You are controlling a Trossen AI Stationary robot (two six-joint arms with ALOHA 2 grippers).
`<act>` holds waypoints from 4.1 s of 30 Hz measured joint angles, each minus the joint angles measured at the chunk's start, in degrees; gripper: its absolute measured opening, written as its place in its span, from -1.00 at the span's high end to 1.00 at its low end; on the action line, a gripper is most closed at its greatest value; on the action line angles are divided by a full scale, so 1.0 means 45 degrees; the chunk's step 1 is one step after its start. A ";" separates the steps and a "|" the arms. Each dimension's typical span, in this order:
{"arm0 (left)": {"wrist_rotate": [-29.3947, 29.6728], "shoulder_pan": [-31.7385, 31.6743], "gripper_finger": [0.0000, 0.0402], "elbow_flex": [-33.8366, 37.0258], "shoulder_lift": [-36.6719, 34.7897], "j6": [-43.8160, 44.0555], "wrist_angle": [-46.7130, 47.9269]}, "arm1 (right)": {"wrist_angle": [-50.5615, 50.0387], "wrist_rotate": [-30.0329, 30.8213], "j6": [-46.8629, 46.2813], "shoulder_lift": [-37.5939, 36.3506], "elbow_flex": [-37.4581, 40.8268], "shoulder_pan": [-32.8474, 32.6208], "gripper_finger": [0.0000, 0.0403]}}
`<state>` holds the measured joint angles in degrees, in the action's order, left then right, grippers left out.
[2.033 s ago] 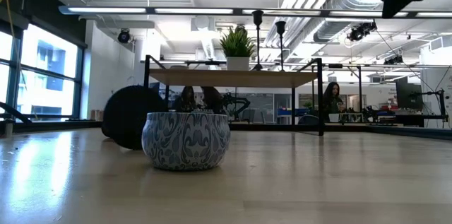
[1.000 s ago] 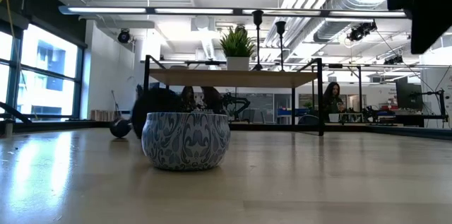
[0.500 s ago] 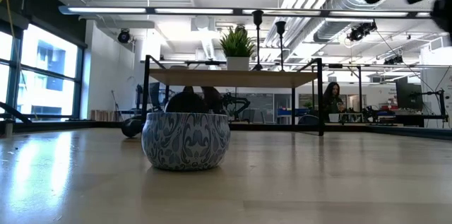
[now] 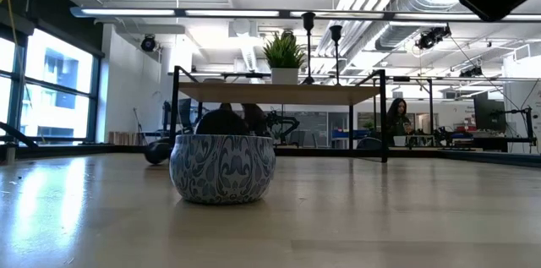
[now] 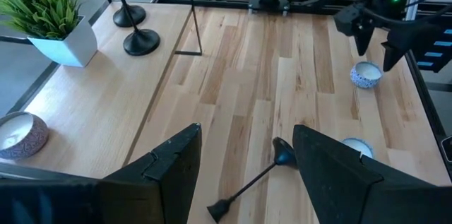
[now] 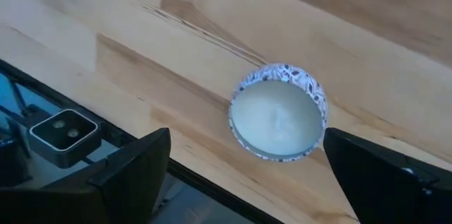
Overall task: Pick & Place candle stick holders
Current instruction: Put the white red scented candle on the shelf
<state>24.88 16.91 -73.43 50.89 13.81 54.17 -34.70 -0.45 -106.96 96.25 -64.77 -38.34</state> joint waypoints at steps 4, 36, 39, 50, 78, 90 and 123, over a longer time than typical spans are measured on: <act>0.0000 -0.0005 -0.09 0.0000 0.0000 0.0001 -0.0002 | 0.0003 -0.0226 -0.0190 0.0213 0.0000 0.0002 -0.82; 0.0000 -0.0005 -0.09 0.0000 0.0000 0.0004 0.0000 | 0.0564 -0.1870 -0.0306 0.1588 -0.0005 0.0269 -0.82; 0.0000 -0.0005 -0.09 0.0000 0.0000 0.0004 0.0000 | 0.0546 -0.1843 -0.0249 0.1585 -0.0005 0.0274 -0.82; 0.0000 -0.0001 -0.09 0.0000 0.0000 0.0003 0.0000 | 0.0815 -0.2033 0.0116 0.1966 -0.0005 0.0357 -0.82; 0.0000 0.0000 -0.09 0.0000 0.0000 0.0000 0.0000 | 0.1220 -0.2270 0.1112 0.2551 -0.0034 0.0614 -0.82; 0.0000 -0.0001 -0.09 0.0000 0.0000 0.0002 -0.0002 | 0.1036 -0.2113 0.1209 0.2574 -0.0019 0.0590 -0.56; 0.0000 -0.0004 -0.09 0.0000 0.0000 -0.0001 -0.0005 | 0.1134 0.4900 0.2775 -0.1459 0.0024 0.0718 -0.43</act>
<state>24.88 16.89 -73.43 50.89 13.80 54.15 -29.60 21.60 -94.47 89.68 -64.67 -35.10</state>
